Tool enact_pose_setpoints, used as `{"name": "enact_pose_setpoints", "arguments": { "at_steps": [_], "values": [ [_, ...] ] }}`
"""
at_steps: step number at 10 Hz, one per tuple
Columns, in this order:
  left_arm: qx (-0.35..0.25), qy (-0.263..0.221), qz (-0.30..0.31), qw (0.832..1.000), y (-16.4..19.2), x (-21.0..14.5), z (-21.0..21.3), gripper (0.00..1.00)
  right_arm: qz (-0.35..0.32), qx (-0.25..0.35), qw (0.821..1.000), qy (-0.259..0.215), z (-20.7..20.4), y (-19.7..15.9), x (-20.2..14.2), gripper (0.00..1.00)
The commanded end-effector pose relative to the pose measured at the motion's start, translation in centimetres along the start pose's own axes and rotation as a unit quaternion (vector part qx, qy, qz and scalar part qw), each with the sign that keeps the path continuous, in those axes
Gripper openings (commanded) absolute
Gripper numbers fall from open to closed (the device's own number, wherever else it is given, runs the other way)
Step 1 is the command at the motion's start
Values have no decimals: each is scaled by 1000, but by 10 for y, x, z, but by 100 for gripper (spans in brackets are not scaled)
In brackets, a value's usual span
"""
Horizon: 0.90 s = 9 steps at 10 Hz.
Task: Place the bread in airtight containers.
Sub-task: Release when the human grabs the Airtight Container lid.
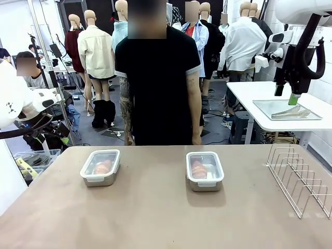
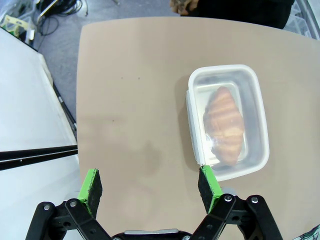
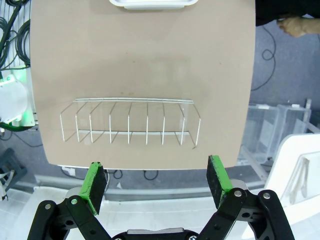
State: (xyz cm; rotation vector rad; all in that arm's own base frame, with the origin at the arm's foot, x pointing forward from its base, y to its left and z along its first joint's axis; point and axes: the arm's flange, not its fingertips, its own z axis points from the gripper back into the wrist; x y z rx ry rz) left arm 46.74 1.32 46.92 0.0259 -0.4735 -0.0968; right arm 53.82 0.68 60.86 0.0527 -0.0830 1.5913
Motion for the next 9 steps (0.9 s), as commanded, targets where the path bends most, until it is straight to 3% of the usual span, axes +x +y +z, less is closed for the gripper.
{"name": "enact_pose_setpoints", "arguments": {
  "at_steps": [1,9],
  "values": [
    [-1,-6,9,1000,1,1,-1,100,2,-3,1000,0,-1,0,0,100],
    [-1,-6,9,1000,1,1,-1,100,2,-3,1000,0,-1,0,0,100]
  ]
}}
